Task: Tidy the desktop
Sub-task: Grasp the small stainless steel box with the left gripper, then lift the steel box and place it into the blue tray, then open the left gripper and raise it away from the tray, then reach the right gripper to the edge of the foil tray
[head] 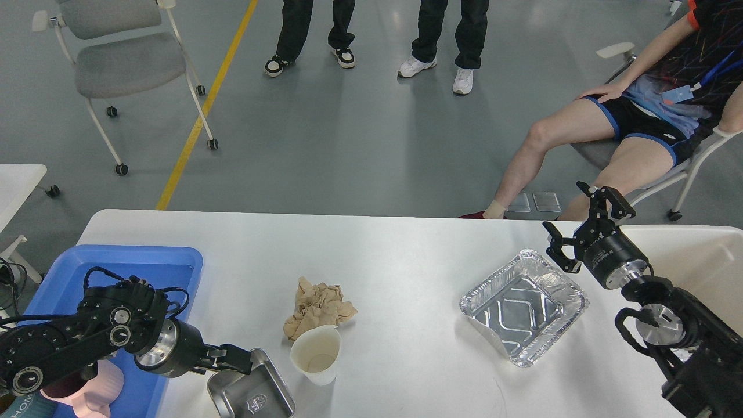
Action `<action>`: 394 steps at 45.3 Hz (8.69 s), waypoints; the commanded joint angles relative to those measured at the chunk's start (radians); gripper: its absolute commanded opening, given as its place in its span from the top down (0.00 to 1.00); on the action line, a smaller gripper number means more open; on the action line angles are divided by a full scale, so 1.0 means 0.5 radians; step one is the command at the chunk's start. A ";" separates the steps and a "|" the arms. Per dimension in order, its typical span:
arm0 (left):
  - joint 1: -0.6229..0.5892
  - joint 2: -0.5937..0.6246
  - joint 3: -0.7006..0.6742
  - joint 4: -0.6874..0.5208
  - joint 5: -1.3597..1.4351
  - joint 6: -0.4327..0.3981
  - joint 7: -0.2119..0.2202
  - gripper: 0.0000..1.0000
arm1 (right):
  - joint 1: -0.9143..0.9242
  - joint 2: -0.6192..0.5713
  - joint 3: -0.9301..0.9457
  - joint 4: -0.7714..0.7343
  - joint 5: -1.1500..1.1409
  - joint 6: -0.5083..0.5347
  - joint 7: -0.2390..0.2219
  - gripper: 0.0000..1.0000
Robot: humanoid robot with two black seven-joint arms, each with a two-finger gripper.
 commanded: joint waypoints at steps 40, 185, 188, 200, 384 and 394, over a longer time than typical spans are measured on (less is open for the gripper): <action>0.021 -0.076 0.011 0.040 0.125 0.065 -0.006 0.75 | 0.000 0.003 0.000 0.000 0.000 0.000 0.000 0.00; 0.233 0.375 -0.900 1.166 -0.832 0.243 -0.033 0.94 | -0.034 0.028 -0.028 -0.006 -0.024 -0.019 0.000 0.00; 0.233 0.351 -0.900 1.228 -0.829 0.258 -0.033 0.94 | -0.034 0.028 -0.028 -0.006 -0.024 -0.019 0.000 0.00; 0.285 0.259 -0.833 1.292 -0.829 0.353 -0.033 0.93 | -0.034 0.031 -0.028 -0.003 -0.021 -0.019 0.000 0.00; 0.681 -1.340 -2.204 0.706 -1.363 0.724 -0.389 0.03 | 0.359 -2.016 -1.196 1.400 -1.287 0.291 -0.221 0.00; 0.718 -1.337 -2.177 0.703 -1.363 0.749 -0.386 0.03 | 0.377 -1.369 -1.199 0.848 -2.226 0.294 -0.193 0.00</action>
